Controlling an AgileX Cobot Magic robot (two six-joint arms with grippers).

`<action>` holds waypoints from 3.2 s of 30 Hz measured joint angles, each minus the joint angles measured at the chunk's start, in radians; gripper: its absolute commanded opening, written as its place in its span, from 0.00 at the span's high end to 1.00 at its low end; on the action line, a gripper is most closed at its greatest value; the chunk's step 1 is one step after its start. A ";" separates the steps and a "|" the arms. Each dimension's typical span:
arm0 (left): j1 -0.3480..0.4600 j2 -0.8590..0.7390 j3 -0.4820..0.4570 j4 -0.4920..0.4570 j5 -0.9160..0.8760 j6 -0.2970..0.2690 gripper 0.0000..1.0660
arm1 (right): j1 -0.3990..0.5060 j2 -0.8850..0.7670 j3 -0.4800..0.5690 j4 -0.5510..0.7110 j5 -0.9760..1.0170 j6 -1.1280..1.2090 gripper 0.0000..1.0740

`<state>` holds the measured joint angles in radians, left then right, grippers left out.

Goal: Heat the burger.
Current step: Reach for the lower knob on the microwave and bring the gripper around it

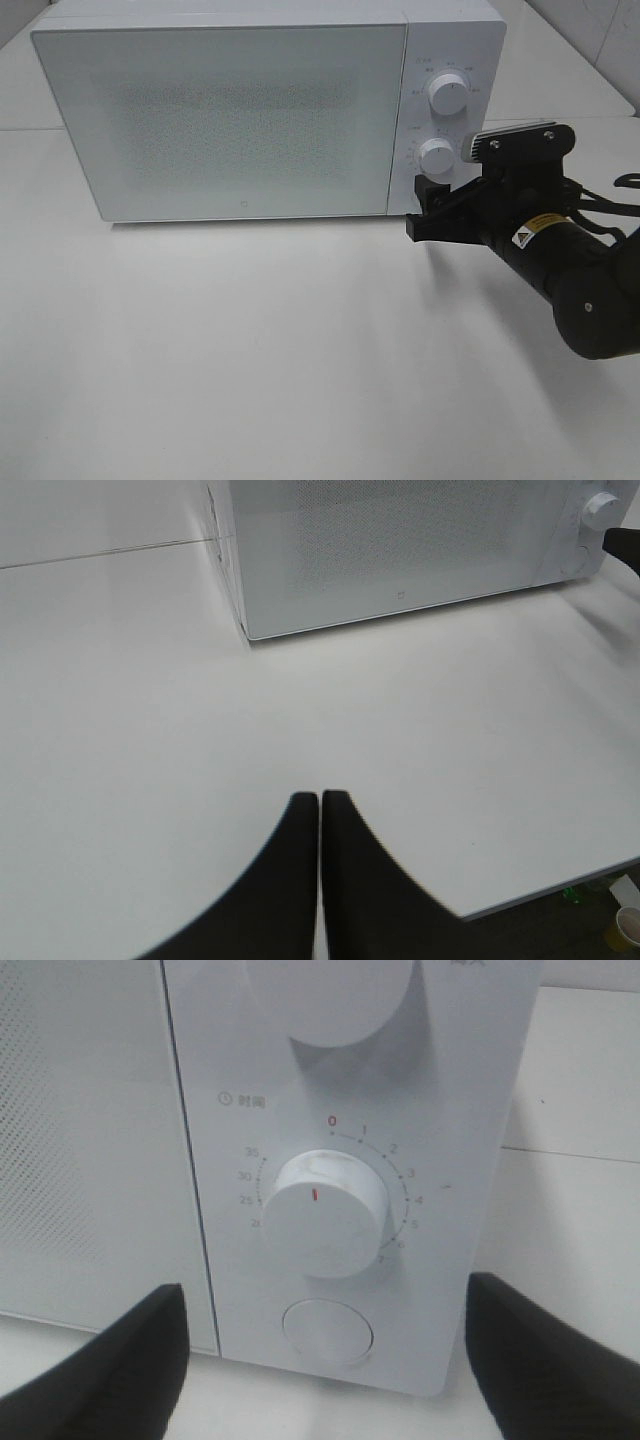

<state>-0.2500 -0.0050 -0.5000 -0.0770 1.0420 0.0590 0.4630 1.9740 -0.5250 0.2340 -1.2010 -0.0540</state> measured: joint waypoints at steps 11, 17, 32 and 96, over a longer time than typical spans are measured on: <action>0.000 0.000 0.000 0.000 0.000 0.000 1.00 | 0.000 0.017 -0.077 0.044 -0.001 0.000 0.35; 0.000 0.000 0.000 0.000 0.000 0.000 1.00 | 0.000 0.017 -0.116 0.048 0.028 -0.003 0.35; 0.000 0.000 0.000 0.000 0.000 0.000 1.00 | 0.000 0.017 -0.118 0.069 0.065 -0.016 0.35; 0.000 0.000 0.000 0.000 0.000 0.000 1.00 | 0.003 0.039 -0.164 0.062 0.131 0.145 1.00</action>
<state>-0.2500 -0.0050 -0.5000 -0.0770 1.0420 0.0590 0.4660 2.0130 -0.6890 0.2960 -1.0700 0.0910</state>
